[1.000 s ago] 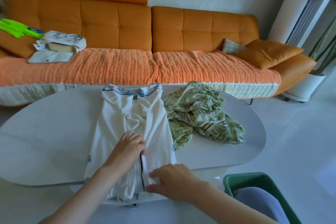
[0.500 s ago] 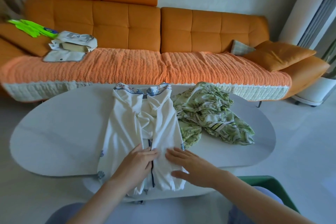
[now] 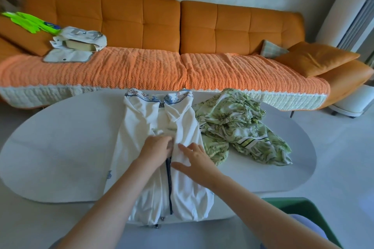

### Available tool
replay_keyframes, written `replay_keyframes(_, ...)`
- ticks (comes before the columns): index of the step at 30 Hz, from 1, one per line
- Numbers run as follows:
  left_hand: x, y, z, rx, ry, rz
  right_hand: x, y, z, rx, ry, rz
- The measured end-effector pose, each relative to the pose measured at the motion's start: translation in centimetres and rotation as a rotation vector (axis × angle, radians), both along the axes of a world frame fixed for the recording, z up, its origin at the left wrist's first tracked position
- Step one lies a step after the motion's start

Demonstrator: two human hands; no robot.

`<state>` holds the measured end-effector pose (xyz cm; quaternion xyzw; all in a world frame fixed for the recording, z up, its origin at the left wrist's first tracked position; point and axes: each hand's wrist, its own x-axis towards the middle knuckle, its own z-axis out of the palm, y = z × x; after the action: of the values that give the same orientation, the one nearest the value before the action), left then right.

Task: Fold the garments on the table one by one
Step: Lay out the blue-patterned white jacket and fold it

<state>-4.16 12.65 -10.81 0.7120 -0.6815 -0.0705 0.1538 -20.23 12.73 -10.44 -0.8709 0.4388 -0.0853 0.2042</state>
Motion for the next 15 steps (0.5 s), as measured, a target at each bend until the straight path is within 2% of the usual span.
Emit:
replay_keyframes(5, -0.2, 2.2, -1.4, -0.125, 0.108, -0.032, -0.2, 0.6, -1.3, -0.004, 0.132, 0.063)
replay_keyframes(9, -0.6, 2.0, -0.4, -0.098, 0.416, 0.195, -1.2, 0.0, -1.9, -0.024, 0.182, 0.211)
replay_keyframes(11, -1.1, 0.8, 0.2, -0.117, 0.471, 0.273, -1.5, 0.2, -2.2, -0.031, 0.187, 0.284)
replay_keyframes(15, -2.5, -1.7, 0.7, -0.110, 0.567, 0.336, -1.9, 0.6, -2.8, -0.023, 0.144, 0.289)
